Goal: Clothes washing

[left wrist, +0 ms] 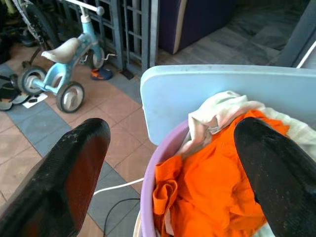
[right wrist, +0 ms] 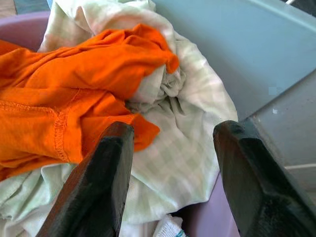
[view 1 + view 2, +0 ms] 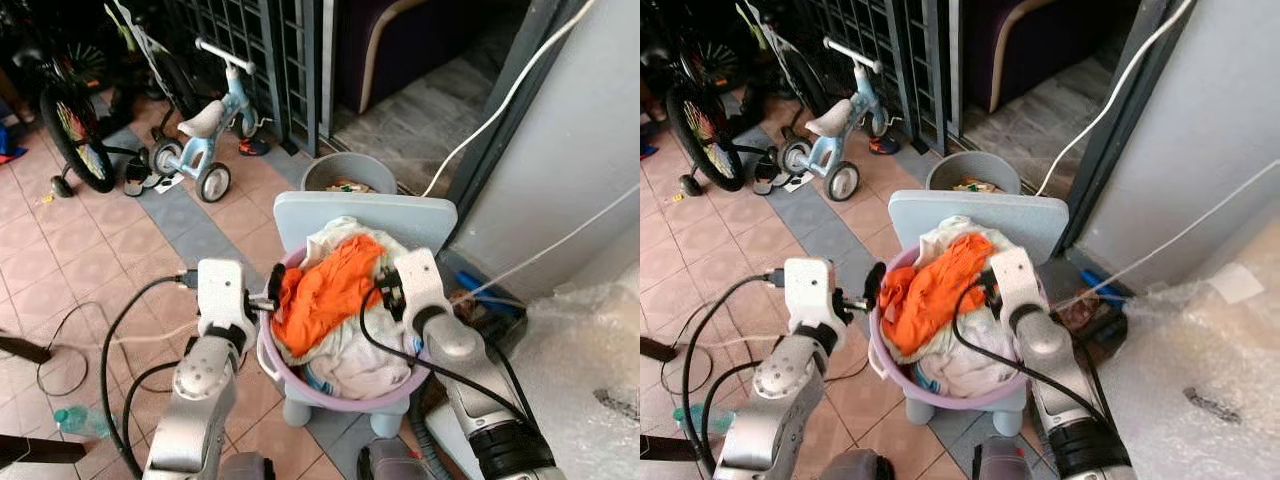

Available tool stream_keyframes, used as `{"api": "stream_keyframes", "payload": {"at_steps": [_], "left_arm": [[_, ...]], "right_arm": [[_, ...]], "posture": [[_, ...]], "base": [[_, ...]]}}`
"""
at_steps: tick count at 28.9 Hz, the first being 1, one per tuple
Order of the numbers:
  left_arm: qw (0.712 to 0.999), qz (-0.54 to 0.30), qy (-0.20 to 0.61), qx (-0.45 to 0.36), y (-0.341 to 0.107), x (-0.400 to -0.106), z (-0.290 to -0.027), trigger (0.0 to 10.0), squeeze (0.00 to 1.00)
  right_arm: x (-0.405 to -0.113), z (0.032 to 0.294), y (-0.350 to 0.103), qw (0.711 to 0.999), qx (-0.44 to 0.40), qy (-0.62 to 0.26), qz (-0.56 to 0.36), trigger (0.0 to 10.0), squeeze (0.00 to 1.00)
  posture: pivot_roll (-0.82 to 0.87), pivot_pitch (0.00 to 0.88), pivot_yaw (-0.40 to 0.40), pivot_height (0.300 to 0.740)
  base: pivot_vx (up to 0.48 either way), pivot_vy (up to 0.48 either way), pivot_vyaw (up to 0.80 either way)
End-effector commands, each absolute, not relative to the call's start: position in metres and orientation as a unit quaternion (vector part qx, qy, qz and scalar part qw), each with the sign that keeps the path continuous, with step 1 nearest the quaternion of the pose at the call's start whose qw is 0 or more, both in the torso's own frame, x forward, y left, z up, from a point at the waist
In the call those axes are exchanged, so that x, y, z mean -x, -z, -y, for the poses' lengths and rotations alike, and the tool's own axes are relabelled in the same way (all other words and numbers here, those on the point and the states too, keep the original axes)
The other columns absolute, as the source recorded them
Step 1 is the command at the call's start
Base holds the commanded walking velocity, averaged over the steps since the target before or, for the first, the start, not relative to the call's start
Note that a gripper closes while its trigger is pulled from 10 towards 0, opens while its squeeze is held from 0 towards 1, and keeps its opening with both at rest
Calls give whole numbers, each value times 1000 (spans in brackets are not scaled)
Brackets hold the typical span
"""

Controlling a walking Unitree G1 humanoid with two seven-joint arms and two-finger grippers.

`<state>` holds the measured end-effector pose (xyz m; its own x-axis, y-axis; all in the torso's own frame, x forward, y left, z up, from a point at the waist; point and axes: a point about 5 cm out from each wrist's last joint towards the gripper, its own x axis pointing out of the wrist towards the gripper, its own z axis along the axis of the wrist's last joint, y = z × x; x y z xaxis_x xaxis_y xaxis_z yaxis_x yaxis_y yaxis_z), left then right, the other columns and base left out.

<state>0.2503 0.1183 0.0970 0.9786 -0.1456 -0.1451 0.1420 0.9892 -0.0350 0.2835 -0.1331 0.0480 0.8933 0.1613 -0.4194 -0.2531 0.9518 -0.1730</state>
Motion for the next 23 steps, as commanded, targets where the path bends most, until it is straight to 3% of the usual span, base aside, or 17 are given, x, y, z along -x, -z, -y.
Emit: {"api": "stream_keyframes", "payload": {"at_steps": [1, 8, 14, 15, 17, 23], "left_arm": [[994, -97, 42, 3, -89, -244, -132, 10000, 0], [993, -113, 22, 0, -89, -234, -139, 10000, 0], [991, -137, -1, -4, -89, -221, -150, 10000, 0], [984, -165, -43, 49, -89, -211, -157, 10000, 0], [983, -168, -46, 58, -91, -208, -158, 10000, 0], [983, -184, 8, 23, -97, -193, -147, 10000, 0]], "right_arm": [[-285, 120, -49, 968, 90, -113, -206, 10000, 0], [-278, 105, -43, 957, 92, -165, -222, 10000, 0], [-295, 91, -56, 964, 97, -168, -180, 10000, 0], [-305, 78, -58, 963, 119, -172, -169, 10000, 0], [-308, 75, -58, 962, 127, -173, -167, 10000, 0], [-314, 52, -45, 949, 145, -191, -205, 10000, 0]], "posture": [[91, 152, -16, 740], [116, 180, -11, 740], [164, 228, -17, 740], [204, 260, -36, 740], [210, 265, -38, 740], [245, 322, -64, 740]], "base": [[0, 0, 0], [0, 0, 0], [0, 0, 0], [0, 0, 0], [0, 0, 0], [0, 0, 0]]}}
